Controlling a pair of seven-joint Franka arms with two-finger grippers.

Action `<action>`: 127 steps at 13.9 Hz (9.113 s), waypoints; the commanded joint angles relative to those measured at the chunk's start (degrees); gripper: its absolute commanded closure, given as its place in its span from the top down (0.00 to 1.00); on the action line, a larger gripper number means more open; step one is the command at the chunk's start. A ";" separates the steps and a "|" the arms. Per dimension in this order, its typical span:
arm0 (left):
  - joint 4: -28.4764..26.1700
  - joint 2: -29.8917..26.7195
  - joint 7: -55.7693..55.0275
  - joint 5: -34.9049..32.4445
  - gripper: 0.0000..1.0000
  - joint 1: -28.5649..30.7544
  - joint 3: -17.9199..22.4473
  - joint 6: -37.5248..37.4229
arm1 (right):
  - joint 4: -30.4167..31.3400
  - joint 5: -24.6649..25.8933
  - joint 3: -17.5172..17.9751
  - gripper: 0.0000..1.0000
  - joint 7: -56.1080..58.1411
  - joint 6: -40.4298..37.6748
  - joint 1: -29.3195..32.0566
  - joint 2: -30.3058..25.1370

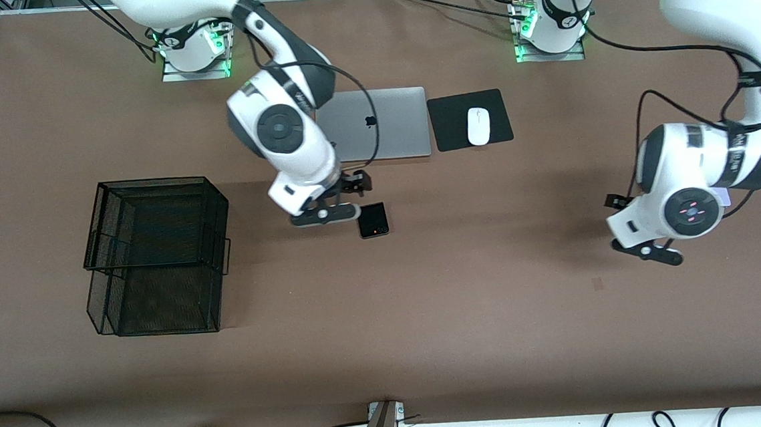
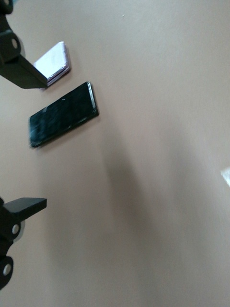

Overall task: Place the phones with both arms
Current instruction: 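Grasp the flip phone with the right gripper while the left gripper reaches the black phone, then grasp the tall black phone with the left gripper, then lower the phone into the basket while the left gripper moves the black phone, then release the black phone mid-table with the left gripper while the right gripper withdraws, then grasp the black phone while the left gripper grasps the white phone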

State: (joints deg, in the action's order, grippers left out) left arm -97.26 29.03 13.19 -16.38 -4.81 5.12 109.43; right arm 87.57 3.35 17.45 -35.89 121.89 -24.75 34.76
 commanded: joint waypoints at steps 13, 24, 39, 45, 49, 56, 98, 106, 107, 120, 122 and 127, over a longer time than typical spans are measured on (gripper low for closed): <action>-27.71 -7.15 3.34 13.30 1.00 20.36 -2.04 37.86 | -1.35 11.49 -0.66 1.00 0.47 14.34 -4.25 12.52; -30.80 -2.49 3.34 18.40 1.00 21.95 -2.92 48.84 | -1.52 14.58 -0.75 1.00 0.21 16.45 -4.78 15.33; -28.17 -0.64 0.98 20.69 0.00 21.33 -3.71 46.16 | -2.22 16.25 -0.84 1.00 0.47 16.36 -6.36 16.04; -18.41 -0.73 -4.21 20.86 0.00 19.32 -5.29 29.97 | -2.23 19.05 -1.89 1.00 0.38 16.45 -6.62 16.21; -18.14 -0.64 -5.63 20.86 0.00 18.52 -5.29 29.61 | -2.23 19.59 -1.98 0.24 0.38 16.97 -6.10 15.95; -15.51 0.67 -8.70 20.60 0.00 13.60 -5.29 29.08 | -2.31 17.93 -1.98 0.00 0.12 12.95 -0.23 7.54; 11.77 9.75 -39.31 19.03 1.00 -21.58 -3.89 1.13 | -0.80 -9.33 -20.09 0.99 22.29 -10.65 0.97 -10.35; -1.34 2.09 -15.60 1.90 1.00 -4.28 -3.89 2.10 | -19.19 -8.37 -20.26 0.99 7.68 6.23 -17.60 15.49; -2.22 1.56 -10.95 0.23 1.00 -1.55 -3.97 2.97 | -19.19 -7.40 -20.44 0.99 7.85 7.38 -18.39 16.81; -9.16 0.50 2.81 3.81 1.00 32.04 -6.25 23.52 | -18.75 -4.76 -20.09 0.99 4.52 16.44 -19.72 22.80; -11.10 0.68 2.81 4.60 1.00 33.89 -6.61 26.69 | -18.75 -4.76 -20.09 0.99 3.72 16.97 -20.07 23.24; -14.44 2.52 5.35 4.95 1.00 36.88 -7.67 33.11 | -18.58 -4.50 -20.09 0.99 3.81 16.97 -21.04 23.86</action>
State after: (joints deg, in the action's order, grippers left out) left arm -110.13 31.57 15.42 -12.66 30.37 -1.63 139.87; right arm 70.39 -0.75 -2.43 -31.56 138.73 -45.27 57.52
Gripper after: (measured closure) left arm 0.000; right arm 0.004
